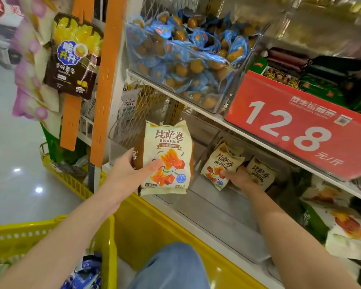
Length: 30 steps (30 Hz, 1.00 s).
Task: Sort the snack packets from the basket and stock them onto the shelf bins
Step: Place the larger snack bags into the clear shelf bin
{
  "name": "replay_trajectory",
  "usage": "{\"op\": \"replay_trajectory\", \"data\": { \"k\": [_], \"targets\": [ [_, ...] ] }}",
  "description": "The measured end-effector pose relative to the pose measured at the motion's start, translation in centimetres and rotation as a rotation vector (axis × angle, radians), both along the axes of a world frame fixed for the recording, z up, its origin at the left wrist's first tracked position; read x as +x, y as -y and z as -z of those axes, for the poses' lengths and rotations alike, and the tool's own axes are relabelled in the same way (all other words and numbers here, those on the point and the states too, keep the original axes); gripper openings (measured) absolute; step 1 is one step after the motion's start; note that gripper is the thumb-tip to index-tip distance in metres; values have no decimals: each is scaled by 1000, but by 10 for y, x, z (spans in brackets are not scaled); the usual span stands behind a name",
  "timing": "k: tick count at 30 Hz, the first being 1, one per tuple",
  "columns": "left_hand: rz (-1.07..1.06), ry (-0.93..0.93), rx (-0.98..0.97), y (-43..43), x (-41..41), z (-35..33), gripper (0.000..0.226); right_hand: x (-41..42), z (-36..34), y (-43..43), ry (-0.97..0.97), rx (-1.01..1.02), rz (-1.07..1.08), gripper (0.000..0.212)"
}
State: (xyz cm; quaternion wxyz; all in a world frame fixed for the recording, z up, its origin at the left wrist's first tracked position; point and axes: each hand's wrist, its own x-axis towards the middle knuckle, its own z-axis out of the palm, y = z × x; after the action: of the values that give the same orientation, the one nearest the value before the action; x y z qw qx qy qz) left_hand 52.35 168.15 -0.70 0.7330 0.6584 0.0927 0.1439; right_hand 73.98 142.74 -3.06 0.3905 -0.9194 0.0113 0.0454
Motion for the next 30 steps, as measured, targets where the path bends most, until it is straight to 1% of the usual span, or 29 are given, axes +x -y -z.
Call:
{"op": "replay_trajectory", "data": {
  "k": [5, 7, 10, 12, 14, 16, 17, 19, 21, 22, 23, 24, 26, 28, 30],
  "targets": [
    [62, -10, 15, -2, -4, 4, 48, 2, -11, 10, -41, -192, -103, 49],
    [56, -15, 12, -2, -6, 5, 48, 2, -12, 12, -31, -218, -92, 55],
    [45, -9, 4, -2, -8, 5, 50, -3, -9, 6, 9, -229, -8, 64],
    [51, -7, 1, 0, -11, 4, 49, -9, -8, -1, 17, -283, -18, 68],
    [53, 0, 0, 2, -13, 2, 48, -20, -13, -8, 58, -375, -30, 66],
    [68, 0, -2, 6, -14, 2, 45, -38, -23, -14, 152, -426, -40, 60],
    [85, 1, -3, 9, -14, 3, 45, -50, -30, -16, 220, -402, -63, 59],
    [121, -4, 13, 16, -14, 6, 46, -83, -44, -22, 357, -228, -147, 55],
    [163, -14, 40, 25, -13, 9, 46, -120, -61, -26, 429, -28, -291, 52],
    [199, -8, 48, 30, -12, 10, 44, -137, -71, -27, 444, 4, -394, 54],
    [242, 3, 55, 36, -11, 11, 41, -152, -79, -27, 460, -28, -497, 62],
    [285, 15, 66, 42, -10, 11, 39, -163, -87, -27, 485, -110, -586, 70],
    [347, 53, 90, 53, -6, 10, 39, -172, -97, -27, 544, -342, -695, 77],
    [374, 104, 108, 64, 2, 5, 39, -168, -100, -24, 595, -482, -710, 78],
    [402, 134, 122, 75, 12, -1, 42, -161, -103, -15, 580, -508, -628, 77]
  ]
}}
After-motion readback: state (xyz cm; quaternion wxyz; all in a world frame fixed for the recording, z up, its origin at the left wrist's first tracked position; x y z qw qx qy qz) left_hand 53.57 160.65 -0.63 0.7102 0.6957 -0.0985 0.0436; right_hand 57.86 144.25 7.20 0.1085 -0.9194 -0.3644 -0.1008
